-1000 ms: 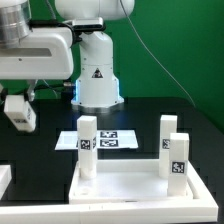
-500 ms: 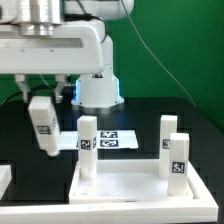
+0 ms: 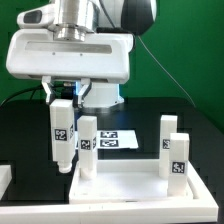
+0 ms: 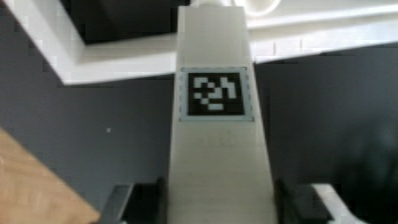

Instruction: Assemble desk

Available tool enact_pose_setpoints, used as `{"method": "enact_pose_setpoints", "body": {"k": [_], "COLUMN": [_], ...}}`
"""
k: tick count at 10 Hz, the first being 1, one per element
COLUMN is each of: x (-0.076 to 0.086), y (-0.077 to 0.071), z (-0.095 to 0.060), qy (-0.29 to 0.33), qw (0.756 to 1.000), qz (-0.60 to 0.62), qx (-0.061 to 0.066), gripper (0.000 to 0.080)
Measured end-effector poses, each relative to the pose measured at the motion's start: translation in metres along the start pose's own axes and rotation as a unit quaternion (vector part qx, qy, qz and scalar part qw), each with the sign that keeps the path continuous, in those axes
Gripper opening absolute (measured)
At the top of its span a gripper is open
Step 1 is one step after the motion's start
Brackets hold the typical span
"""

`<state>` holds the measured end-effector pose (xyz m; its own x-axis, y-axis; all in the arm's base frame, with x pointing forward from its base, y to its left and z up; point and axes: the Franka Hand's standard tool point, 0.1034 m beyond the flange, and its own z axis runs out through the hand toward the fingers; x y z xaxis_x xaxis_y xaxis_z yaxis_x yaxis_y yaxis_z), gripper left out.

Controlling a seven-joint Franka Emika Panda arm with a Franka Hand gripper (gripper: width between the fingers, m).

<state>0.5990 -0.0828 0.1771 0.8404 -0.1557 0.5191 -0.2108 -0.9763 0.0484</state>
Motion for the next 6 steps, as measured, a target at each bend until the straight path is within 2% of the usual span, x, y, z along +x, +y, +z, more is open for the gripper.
{"method": "enact_pose_setpoints", "body": {"k": [1, 2, 3, 6], "x": [-0.005, -0.001, 0.0, -0.001], "y": [-0.002, -0.008, -0.009, -0.018], "z": [0.002, 0.001, 0.007, 0.015], "qy": [-0.015, 0.004, 0.021, 0.024], "qw": [1.0, 1.0, 1.0, 1.0], "qz": [0.0, -0.003, -0.004, -0.007], "qx": [0.003, 0.003, -0.003, -0.002], "gripper": [0.0285, 0.0285, 0.0285, 0.0285]}}
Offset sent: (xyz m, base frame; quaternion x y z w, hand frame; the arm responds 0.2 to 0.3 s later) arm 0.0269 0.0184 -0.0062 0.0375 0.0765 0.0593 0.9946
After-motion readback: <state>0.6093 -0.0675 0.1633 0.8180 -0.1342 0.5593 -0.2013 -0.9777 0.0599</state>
